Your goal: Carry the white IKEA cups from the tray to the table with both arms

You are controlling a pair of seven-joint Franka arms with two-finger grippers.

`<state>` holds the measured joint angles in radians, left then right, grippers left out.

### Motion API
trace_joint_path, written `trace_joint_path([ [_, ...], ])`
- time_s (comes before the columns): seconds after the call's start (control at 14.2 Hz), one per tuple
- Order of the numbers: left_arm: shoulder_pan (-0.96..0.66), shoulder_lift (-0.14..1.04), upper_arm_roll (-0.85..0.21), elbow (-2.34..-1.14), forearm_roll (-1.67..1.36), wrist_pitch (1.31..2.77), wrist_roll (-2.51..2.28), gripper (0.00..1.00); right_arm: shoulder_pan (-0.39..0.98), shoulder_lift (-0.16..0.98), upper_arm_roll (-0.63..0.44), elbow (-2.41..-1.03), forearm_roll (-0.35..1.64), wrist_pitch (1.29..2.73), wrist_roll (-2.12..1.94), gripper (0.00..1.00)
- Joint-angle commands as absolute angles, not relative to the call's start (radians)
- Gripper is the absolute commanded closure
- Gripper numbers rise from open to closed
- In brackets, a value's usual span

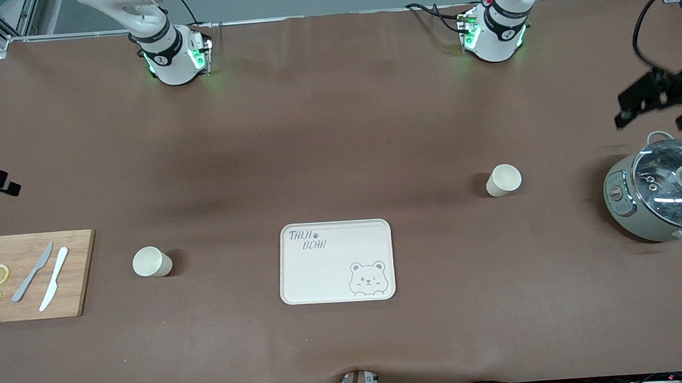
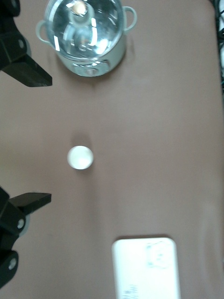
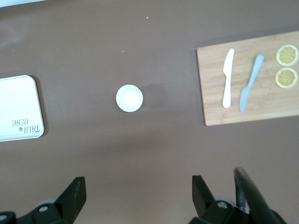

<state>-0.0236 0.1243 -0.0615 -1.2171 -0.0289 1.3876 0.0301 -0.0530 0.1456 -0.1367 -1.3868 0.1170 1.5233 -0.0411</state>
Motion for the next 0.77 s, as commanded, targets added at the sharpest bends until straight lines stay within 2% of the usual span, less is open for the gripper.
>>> trace_joint_path([
  [0.0,-0.028,0.107,-0.067,-1.261,-0.006,1.359,0.071,0.0,-0.067,0.144,-0.123,-1.302,0.087,1.404,0.023,0.0],
  [0.21,-0.09,0.114,-0.06,-1.272,0.014,1.361,0.055,0.0,-0.061,0.115,-0.117,-1.298,0.095,1.391,0.025,0.0],
  [0.42,-0.086,0.11,-0.067,-1.285,0.017,1.361,0.049,0.0,-0.066,0.095,-0.106,-1.301,0.103,1.352,0.028,0.0],
  [0.7,-0.081,0.117,-0.067,-1.285,0.017,1.37,0.051,0.0,-0.112,0.086,-0.034,-1.321,0.101,1.376,0.026,0.0],
])
